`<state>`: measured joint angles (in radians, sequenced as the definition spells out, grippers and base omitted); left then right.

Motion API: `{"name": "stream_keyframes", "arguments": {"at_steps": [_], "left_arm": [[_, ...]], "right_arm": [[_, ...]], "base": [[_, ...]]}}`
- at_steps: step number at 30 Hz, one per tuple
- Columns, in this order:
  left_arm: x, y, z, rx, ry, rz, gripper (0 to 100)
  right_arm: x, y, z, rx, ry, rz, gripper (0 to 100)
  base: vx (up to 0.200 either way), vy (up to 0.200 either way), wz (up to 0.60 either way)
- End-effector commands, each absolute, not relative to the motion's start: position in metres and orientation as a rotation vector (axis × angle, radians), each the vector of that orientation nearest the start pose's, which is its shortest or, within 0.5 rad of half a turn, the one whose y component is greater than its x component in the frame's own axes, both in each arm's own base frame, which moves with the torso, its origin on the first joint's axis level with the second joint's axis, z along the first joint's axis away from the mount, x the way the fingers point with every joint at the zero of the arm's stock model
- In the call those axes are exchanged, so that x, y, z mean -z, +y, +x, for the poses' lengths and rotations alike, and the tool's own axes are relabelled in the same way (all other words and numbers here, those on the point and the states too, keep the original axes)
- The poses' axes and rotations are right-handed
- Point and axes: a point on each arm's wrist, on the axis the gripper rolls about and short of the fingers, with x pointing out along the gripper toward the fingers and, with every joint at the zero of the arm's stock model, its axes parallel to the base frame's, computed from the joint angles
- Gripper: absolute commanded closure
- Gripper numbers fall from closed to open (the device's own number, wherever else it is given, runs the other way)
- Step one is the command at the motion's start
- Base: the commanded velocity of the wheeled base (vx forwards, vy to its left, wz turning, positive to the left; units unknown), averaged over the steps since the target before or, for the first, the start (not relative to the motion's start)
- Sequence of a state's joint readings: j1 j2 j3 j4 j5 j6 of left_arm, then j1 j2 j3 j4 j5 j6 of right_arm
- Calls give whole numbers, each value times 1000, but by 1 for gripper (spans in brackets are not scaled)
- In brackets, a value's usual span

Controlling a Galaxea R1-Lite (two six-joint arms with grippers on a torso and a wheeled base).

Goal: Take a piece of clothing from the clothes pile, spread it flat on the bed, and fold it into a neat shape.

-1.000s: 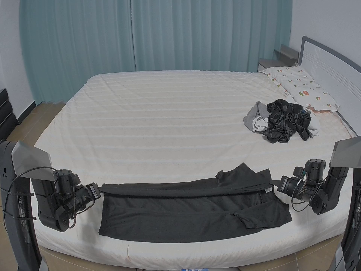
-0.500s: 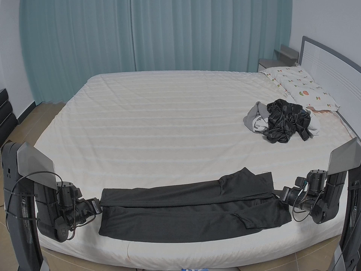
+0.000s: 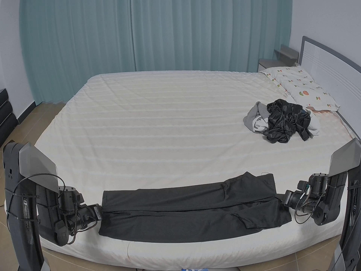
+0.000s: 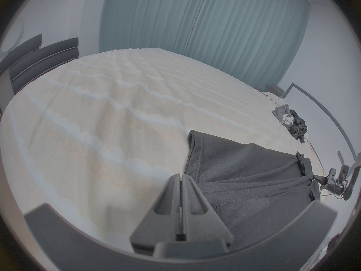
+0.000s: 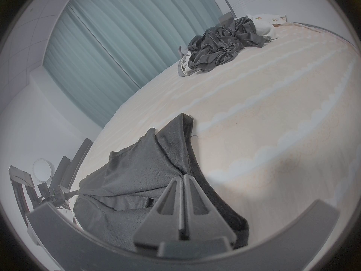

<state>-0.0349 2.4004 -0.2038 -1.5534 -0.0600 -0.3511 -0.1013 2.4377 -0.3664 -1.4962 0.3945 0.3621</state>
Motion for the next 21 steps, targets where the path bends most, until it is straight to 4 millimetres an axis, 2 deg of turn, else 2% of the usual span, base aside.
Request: {"name": "stream_keyframes", "arguments": {"at_steps": [1,16,21], "left_arm": [[44,-13,262,-12,640,-344,100],[43,-13,264,-29,630,-349,100],[43,-20,264,-18,630,-339,100]], "right_arm": [[54,-20,294,-182,619,491,100],[63,-17,295,-195,611,486,100],[63,-16,296,-199,606,484,100]], "base": [[0,0,0],[0,0,0],[0,0,0]]}}
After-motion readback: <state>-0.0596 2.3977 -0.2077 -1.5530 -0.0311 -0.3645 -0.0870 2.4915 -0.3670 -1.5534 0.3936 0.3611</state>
